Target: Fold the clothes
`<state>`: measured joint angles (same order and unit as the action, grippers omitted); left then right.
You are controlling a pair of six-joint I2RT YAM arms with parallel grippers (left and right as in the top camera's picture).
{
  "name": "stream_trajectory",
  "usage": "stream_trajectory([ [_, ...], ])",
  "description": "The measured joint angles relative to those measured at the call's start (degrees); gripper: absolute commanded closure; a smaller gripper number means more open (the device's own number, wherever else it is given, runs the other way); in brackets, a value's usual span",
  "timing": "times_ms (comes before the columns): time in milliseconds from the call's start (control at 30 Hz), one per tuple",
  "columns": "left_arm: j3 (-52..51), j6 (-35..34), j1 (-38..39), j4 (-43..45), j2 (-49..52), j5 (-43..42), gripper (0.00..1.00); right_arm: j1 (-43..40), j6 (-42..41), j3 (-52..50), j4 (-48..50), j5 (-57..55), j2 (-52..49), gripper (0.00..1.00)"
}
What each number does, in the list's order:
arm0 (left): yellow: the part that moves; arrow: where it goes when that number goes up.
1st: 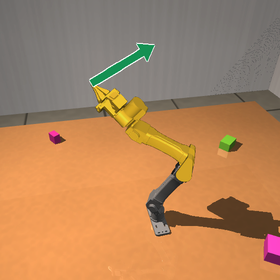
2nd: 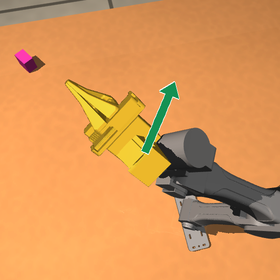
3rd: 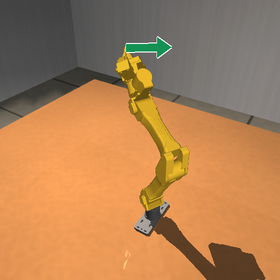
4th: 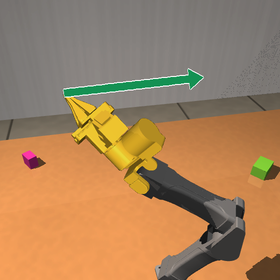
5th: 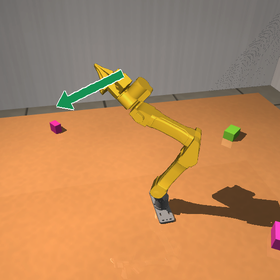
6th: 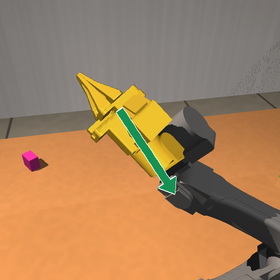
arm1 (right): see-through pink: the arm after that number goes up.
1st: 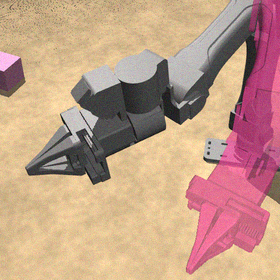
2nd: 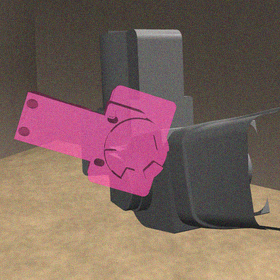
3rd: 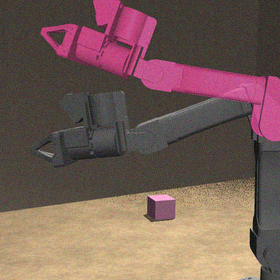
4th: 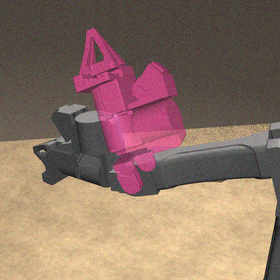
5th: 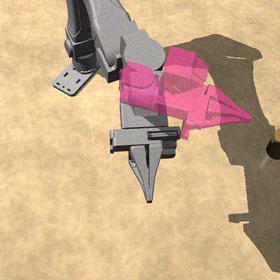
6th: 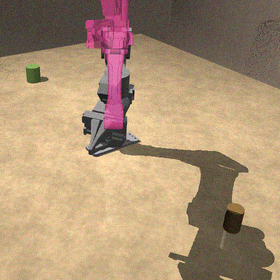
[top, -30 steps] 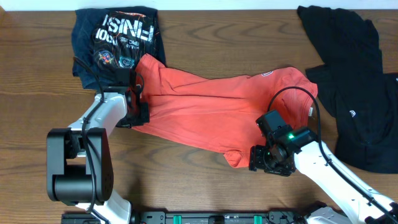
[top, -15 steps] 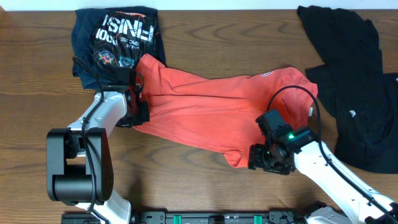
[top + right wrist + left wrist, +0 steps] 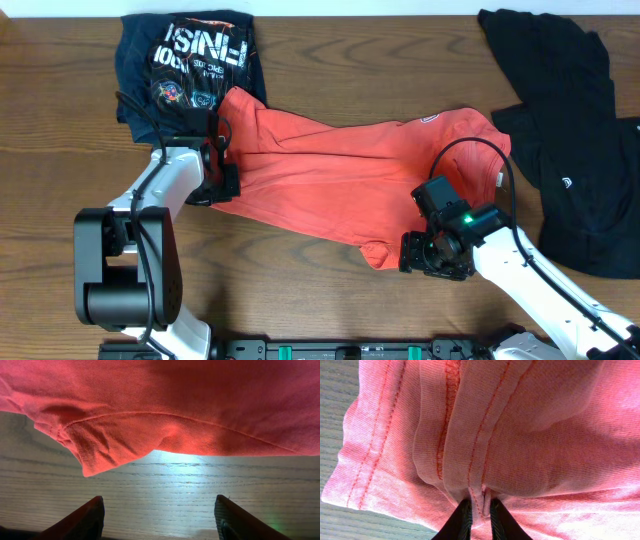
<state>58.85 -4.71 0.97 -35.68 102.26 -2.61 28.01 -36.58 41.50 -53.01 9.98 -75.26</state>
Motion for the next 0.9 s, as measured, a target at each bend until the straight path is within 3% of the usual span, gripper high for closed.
stream_trajectory([
  [167,0.00,-0.17,0.00,-0.02,0.00,-0.02,0.94,0.00,0.02,0.00,0.02,-0.02,0.00,0.32],
  [700,0.92,-0.15,0.00,-1.86,-0.20,-0.04,0.94,0.00,0.22,0.00,0.00,-0.37,0.00,0.32],
  [900,5.70,-0.17,0.00,-4.83,-5.18,-1.40,0.94,0.00,0.33,0.00,0.09,-0.52,0.00,0.32],
])
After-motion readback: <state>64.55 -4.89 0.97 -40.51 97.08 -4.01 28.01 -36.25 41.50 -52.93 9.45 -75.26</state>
